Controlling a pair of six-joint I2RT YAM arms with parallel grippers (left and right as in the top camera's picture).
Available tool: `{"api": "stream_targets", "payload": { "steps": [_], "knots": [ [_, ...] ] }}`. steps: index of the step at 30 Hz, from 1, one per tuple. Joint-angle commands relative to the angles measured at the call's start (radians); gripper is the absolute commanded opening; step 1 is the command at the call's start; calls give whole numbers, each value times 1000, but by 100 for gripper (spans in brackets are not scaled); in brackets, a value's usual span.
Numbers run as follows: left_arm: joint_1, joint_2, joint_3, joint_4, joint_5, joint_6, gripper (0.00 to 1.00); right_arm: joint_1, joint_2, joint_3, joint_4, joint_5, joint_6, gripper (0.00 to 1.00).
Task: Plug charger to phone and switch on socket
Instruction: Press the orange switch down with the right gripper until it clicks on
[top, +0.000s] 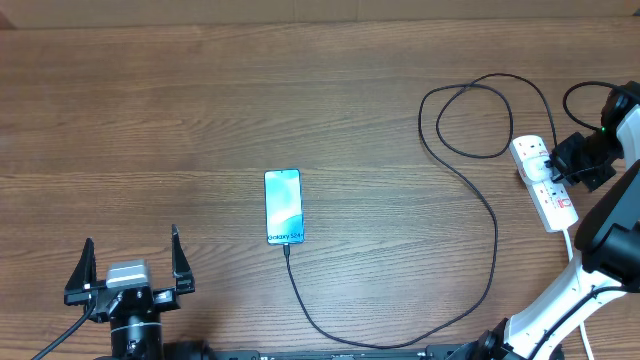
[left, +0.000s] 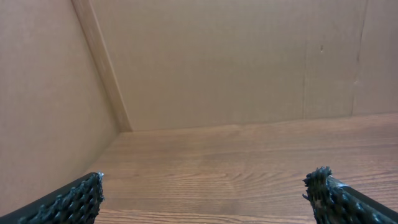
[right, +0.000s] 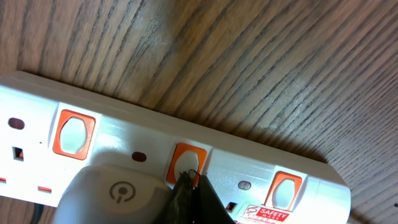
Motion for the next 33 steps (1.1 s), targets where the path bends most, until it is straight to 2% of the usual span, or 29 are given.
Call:
{"api": "stream_targets", "payload": {
  "steps": [1, 33],
  "knots": [
    [-5, -12, -1, 4, -10, -6, 99, 31, 17, -30, 2, -39, -4, 4],
    [-5, -12, -1, 4, -10, -6, 99, 46, 18, -78, 39, -39, 0, 4]
  ]
}}
